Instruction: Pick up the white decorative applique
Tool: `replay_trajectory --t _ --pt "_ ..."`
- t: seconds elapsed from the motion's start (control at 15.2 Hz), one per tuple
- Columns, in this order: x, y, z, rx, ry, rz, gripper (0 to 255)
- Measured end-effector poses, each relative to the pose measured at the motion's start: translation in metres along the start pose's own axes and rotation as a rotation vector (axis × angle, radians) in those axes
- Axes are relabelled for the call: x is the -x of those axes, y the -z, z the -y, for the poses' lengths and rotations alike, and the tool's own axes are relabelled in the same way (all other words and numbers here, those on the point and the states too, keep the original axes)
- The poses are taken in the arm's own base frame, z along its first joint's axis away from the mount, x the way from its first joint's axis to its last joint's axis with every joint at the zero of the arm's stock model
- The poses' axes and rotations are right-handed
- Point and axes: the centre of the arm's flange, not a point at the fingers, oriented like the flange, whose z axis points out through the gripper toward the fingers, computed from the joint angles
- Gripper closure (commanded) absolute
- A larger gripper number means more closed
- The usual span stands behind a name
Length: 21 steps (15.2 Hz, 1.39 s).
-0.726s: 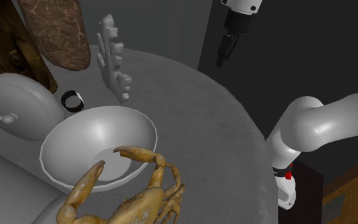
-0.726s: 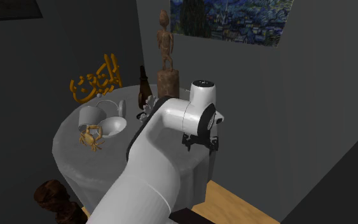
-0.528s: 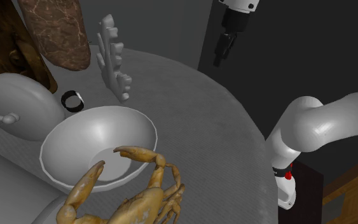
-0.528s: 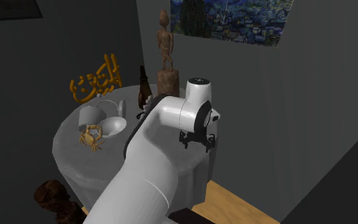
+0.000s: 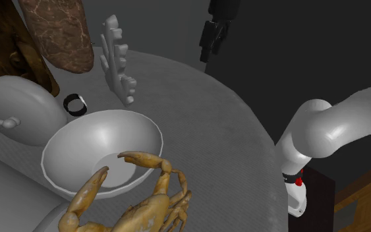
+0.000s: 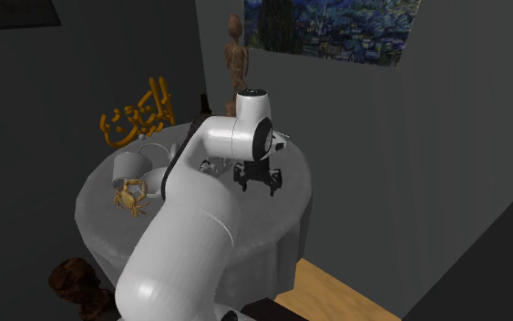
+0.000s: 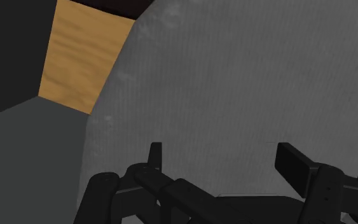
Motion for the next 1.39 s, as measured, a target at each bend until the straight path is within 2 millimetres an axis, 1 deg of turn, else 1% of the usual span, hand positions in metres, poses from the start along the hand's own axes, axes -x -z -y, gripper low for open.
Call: replay_trajectory --t 0.07,0.2,0.26,0.33,0.53,0.66,0.79,0.92,1.06,1.19,1.32,1.39 --pt "-0.005 0.006 0.012 0.000 0.001 -0.002 0" --pt "-0.015 0.009 0.031 0.000 0.003 -0.005 0" --pt "-0.019 0.014 0.043 0.000 0.004 -0.006 0" --pt "-0.027 0.018 0.055 -0.001 0.006 -0.009 0" --pt "-0.043 0.027 0.088 -0.001 0.009 -0.014 0" --pt "-0.051 0.035 0.110 -0.001 0.013 -0.017 0" --pt "-0.067 0.041 0.134 -0.002 0.015 -0.020 0" --pt "-0.076 0.053 0.156 -0.002 0.018 -0.023 0" --pt "-0.084 0.058 0.180 -0.002 0.021 -0.027 0" --pt "-0.096 0.068 0.203 -0.003 0.024 -0.030 0" --pt "-0.103 0.077 0.222 -0.004 0.025 -0.033 0" --pt "-0.105 0.075 0.226 -0.004 0.025 -0.033 0"
